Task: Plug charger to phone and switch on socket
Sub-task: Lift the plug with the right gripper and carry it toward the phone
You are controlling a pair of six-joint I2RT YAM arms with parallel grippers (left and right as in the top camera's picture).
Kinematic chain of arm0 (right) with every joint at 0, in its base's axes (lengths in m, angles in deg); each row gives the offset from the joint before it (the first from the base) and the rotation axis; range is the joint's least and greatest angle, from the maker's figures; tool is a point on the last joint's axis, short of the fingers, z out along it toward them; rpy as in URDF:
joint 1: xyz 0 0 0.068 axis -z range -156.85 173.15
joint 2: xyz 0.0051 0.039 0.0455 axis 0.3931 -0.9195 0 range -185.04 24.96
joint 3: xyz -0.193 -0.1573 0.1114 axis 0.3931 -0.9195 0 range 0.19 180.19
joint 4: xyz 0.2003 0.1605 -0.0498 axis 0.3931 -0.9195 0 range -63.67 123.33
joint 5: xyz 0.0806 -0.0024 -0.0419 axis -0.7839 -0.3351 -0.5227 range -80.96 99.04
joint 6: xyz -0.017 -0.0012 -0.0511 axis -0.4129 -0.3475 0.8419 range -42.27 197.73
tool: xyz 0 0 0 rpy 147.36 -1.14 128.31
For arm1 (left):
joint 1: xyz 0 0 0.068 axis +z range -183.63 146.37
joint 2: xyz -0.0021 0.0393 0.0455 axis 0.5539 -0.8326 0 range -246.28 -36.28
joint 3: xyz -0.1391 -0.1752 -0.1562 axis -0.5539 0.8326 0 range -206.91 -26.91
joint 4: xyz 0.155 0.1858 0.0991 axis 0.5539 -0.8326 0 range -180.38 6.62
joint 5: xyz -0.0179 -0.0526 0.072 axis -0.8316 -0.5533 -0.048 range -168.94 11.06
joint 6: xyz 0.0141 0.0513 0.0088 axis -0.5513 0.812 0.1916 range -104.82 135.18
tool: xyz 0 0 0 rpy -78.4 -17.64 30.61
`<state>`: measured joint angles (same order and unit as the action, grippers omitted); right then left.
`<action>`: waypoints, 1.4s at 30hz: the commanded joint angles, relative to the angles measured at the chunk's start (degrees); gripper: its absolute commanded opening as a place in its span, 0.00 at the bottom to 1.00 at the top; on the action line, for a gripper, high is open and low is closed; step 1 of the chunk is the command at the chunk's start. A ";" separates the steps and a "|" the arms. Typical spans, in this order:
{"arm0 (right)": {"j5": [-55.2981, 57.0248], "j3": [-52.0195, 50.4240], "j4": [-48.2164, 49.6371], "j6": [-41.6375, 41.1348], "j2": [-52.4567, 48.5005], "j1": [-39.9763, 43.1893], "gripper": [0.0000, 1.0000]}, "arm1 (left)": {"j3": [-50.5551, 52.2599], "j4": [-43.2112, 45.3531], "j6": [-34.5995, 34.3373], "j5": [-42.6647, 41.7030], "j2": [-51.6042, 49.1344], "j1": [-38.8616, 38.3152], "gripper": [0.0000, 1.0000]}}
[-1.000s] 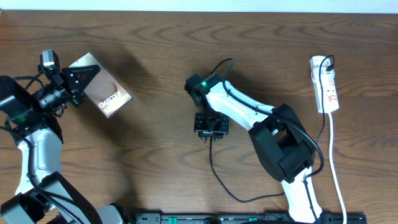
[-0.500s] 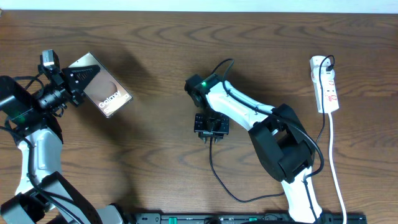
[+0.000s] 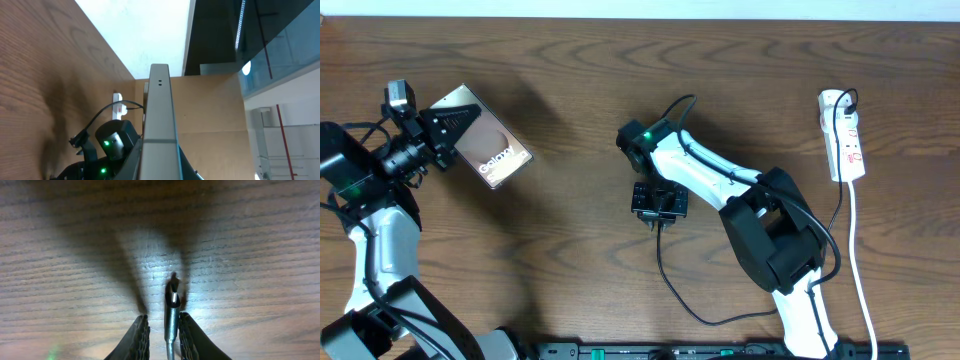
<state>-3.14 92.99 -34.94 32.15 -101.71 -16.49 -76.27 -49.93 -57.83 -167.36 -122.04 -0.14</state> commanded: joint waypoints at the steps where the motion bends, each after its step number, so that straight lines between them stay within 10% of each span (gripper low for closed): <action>1: -0.15 -0.39 -0.02 -0.68 -0.07 -0.52 0.18 | -0.31 0.48 0.81 -1.36 0.00 0.20 0.07; 42: -1.07 1.18 1.44 3.72 -0.02 1.66 0.01 | -0.28 0.50 1.90 -1.31 0.00 0.20 0.07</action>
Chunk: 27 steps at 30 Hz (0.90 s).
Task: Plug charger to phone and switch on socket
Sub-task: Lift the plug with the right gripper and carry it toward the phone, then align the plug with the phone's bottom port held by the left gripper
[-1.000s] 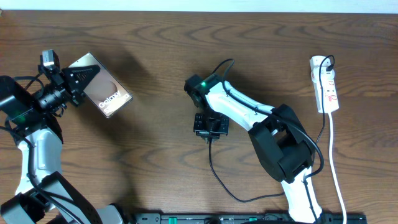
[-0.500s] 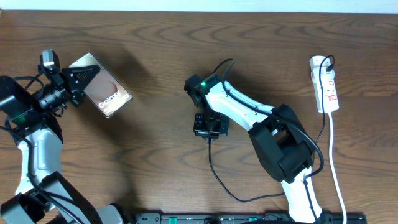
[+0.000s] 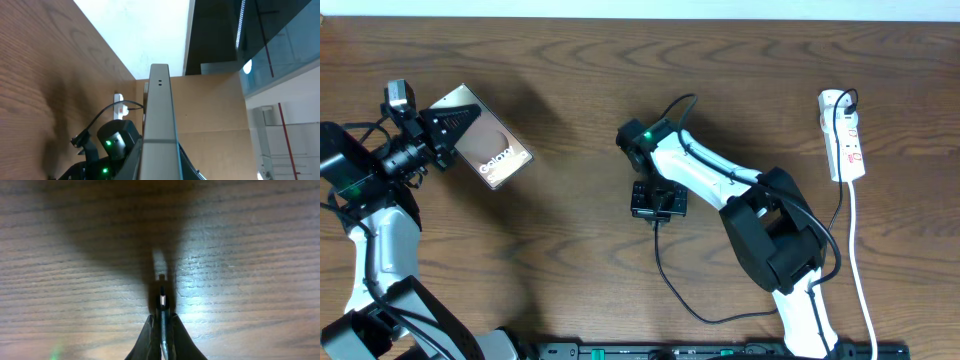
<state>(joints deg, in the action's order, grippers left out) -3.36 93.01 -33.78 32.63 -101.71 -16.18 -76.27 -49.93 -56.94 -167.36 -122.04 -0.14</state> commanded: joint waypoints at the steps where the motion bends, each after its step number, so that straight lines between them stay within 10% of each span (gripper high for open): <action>1: -1.57 1.44 0.31 4.11 -0.02 1.64 0.01 | -0.31 0.50 1.62 -1.33 0.00 0.20 0.08; 22: -62.75 10.60 9.40 61.48 -0.02 3.85 0.01 | -0.28 0.50 7.74 -1.62 0.00 -0.44 0.07; 27: -65.94 10.60 9.75 64.04 -0.02 2.27 0.01 | -0.28 0.50 9.40 -1.62 0.00 -2.73 0.07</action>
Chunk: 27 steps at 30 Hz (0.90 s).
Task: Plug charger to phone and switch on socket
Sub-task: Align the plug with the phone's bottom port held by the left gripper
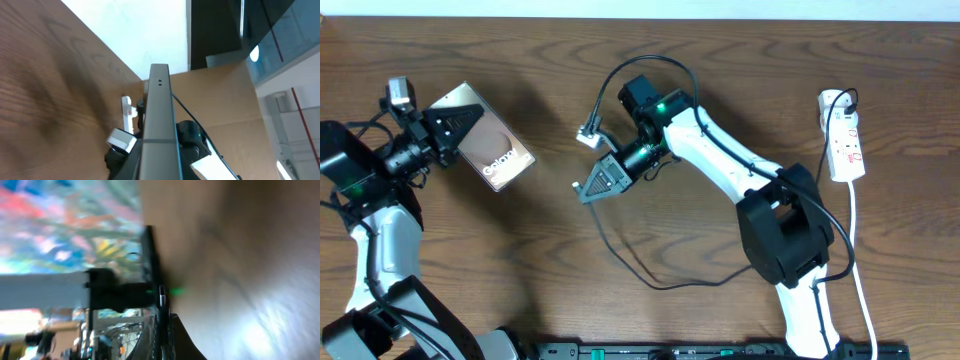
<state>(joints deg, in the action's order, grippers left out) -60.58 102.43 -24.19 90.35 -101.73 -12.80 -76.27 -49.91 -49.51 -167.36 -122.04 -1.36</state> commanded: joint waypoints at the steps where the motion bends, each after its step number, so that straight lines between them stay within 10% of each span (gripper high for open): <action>1: -8.74 1.20 0.15 6.32 0.00 -1.36 0.01 | -0.28 0.48 2.56 -1.62 0.00 -2.08 0.07; 27: -19.89 1.20 4.66 6.73 0.00 -3.26 0.01 | -0.28 0.48 8.79 -1.55 0.00 -5.25 0.07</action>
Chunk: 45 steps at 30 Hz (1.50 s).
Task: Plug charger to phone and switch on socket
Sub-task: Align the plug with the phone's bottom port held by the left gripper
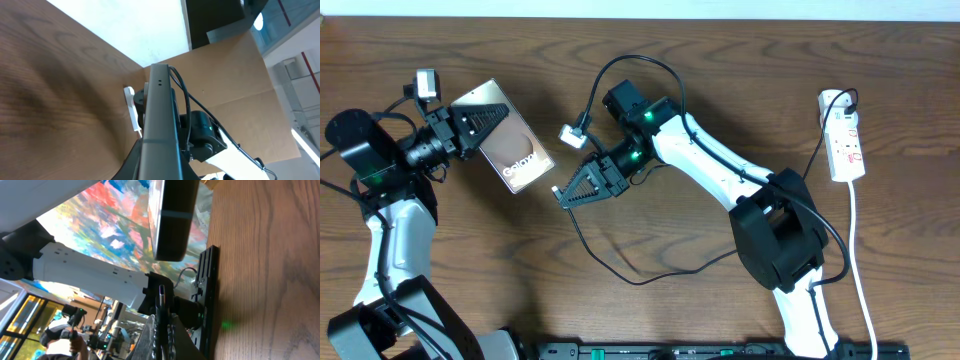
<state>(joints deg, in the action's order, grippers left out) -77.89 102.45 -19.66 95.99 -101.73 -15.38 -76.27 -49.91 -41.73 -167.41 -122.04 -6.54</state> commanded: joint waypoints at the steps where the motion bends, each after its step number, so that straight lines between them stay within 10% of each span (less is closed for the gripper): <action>1: -2.58 1.18 0.28 1.07 0.00 -0.74 0.01 | -0.28 0.48 1.01 -1.51 0.00 -0.07 0.07; 45: -2.58 1.18 12.11 -7.54 0.00 -0.94 0.01 | -0.28 0.46 1.81 -1.55 0.00 -2.05 0.07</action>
<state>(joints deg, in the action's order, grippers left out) -78.81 102.45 -7.66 88.69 -101.73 -17.04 -76.27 -49.91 -40.26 -167.41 -122.04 -8.58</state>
